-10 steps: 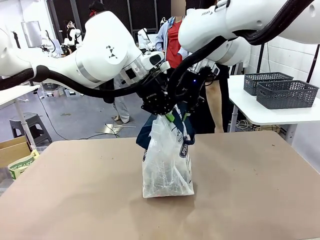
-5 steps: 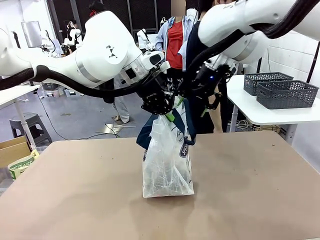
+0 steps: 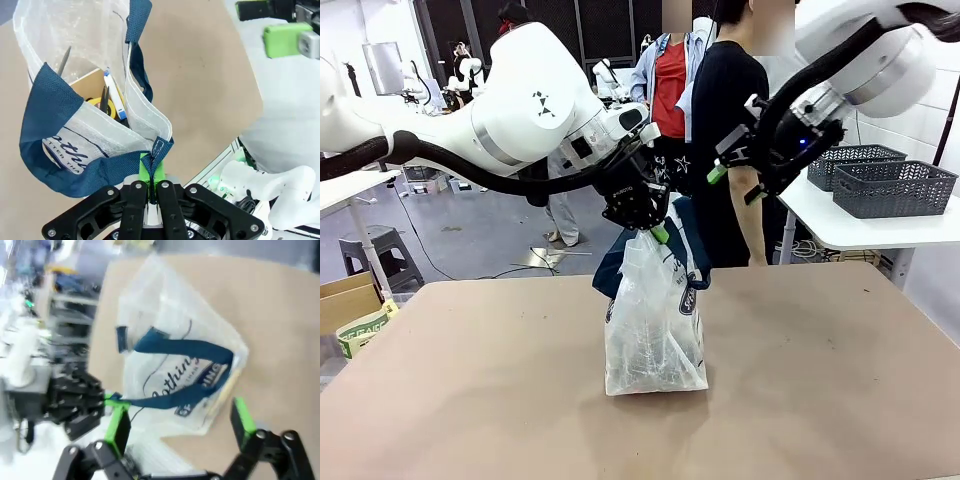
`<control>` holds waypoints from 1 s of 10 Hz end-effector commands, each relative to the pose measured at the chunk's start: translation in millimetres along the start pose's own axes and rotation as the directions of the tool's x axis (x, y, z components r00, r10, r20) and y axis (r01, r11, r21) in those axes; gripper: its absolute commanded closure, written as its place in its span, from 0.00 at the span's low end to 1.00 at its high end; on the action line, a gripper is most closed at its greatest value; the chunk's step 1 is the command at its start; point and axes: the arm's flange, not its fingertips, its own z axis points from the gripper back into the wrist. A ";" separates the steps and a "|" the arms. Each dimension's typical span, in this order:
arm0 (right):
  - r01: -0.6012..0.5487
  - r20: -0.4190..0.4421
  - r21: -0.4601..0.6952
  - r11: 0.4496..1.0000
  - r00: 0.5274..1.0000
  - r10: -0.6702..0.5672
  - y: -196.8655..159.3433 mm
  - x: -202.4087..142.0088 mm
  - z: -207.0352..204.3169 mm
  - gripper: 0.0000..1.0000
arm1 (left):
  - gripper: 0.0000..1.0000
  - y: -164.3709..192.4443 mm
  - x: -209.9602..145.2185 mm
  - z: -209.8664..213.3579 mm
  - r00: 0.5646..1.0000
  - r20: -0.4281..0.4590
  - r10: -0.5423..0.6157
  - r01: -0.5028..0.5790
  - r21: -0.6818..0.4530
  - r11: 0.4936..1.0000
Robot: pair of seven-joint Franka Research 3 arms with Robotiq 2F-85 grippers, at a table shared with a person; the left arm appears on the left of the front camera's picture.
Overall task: Transfer purchased items from the store into the shopping bag.
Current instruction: Move the Reusable shopping bag to the right side of the table.
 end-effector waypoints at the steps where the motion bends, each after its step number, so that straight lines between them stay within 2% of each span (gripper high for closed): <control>1: -0.222 0.016 0.147 0.964 0.975 0.222 -24.4 -30.3 2.5 0.00 | 1.00 0.8 0.6 1.9 1.000 0.001 0.010 -0.010 -0.009 1.000; 3: -0.365 0.036 0.077 0.928 0.931 0.364 -41.0 -44.4 7.7 0.00 | 1.00 0.8 0.6 1.9 1.000 0.001 0.010 -0.010 -0.009 1.000; 5: -0.517 0.044 -0.001 0.856 0.855 0.517 -43.3 -59.6 16.0 0.00 | 1.00 0.8 0.6 1.9 1.000 0.001 0.010 -0.010 -0.009 1.000; 6: -0.530 0.022 -0.015 0.848 0.847 0.531 -43.3 -61.5 18.8 0.00 | 1.00 0.8 0.6 1.9 1.000 0.001 0.010 -0.010 -0.009 1.000; 7: -0.492 -0.007 -0.063 0.868 0.870 0.493 -46.8 -61.9 17.2 0.00 | 1.00 0.8 0.6 1.9 1.000 0.001 0.010 -0.010 -0.009 1.000; 8: -0.503 0.020 0.024 0.864 0.864 0.503 -45.3 -50.4 17.5 0.00 | 1.00 0.8 0.6 1.9 1.000 0.001 0.010 -0.010 -0.009 1.000; 10: -0.503 0.020 0.024 0.864 0.864 0.503 -45.3 -50.4 17.5 0.00 | 1.00 0.8 0.6 1.9 1.000 0.001 0.010 -0.010 -0.009 1.000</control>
